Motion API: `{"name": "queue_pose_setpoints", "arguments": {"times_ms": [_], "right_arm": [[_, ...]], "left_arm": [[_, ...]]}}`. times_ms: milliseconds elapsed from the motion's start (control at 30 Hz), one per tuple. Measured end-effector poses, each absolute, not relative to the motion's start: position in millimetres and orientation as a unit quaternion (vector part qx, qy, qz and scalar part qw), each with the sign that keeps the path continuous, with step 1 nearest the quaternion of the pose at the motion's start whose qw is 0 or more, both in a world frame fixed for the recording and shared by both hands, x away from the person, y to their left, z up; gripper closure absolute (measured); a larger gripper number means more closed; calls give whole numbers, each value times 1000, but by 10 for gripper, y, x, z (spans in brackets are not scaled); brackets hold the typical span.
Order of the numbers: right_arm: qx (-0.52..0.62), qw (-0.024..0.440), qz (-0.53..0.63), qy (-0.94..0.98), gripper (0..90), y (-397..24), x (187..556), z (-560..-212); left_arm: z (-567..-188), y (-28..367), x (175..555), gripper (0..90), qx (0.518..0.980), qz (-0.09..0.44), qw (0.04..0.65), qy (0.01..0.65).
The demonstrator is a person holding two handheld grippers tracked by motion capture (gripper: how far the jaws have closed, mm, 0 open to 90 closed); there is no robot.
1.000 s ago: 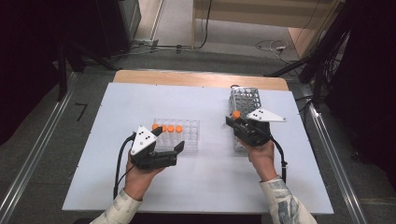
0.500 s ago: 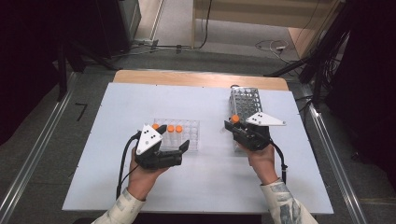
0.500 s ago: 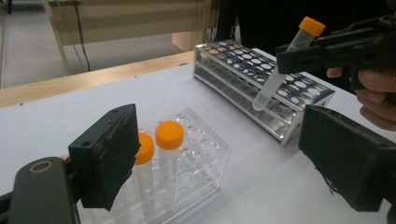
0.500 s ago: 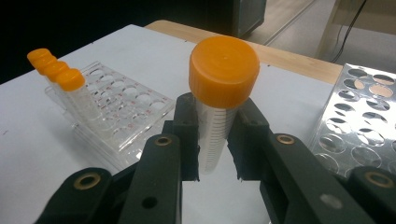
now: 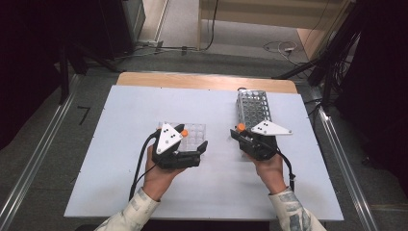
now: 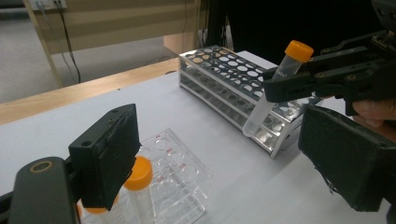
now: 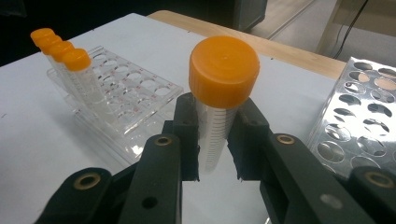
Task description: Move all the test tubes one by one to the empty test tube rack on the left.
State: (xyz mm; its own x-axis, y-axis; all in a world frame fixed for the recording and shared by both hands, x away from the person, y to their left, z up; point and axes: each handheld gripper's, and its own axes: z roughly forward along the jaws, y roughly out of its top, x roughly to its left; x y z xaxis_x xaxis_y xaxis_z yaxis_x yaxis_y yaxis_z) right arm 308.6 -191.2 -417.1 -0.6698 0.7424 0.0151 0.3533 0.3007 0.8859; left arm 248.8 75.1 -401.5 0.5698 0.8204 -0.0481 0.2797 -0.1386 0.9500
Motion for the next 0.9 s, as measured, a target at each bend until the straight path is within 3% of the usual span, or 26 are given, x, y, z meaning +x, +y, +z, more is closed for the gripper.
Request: {"name": "queue_pose_setpoints", "arguments": {"times_ms": [900], "right_arm": [[323, 207, 456, 803, 722, -1736, 2969, -4249]], "left_arm": [[-4100, 422, 2621, 146, 724, 244, 527, 373]]}}
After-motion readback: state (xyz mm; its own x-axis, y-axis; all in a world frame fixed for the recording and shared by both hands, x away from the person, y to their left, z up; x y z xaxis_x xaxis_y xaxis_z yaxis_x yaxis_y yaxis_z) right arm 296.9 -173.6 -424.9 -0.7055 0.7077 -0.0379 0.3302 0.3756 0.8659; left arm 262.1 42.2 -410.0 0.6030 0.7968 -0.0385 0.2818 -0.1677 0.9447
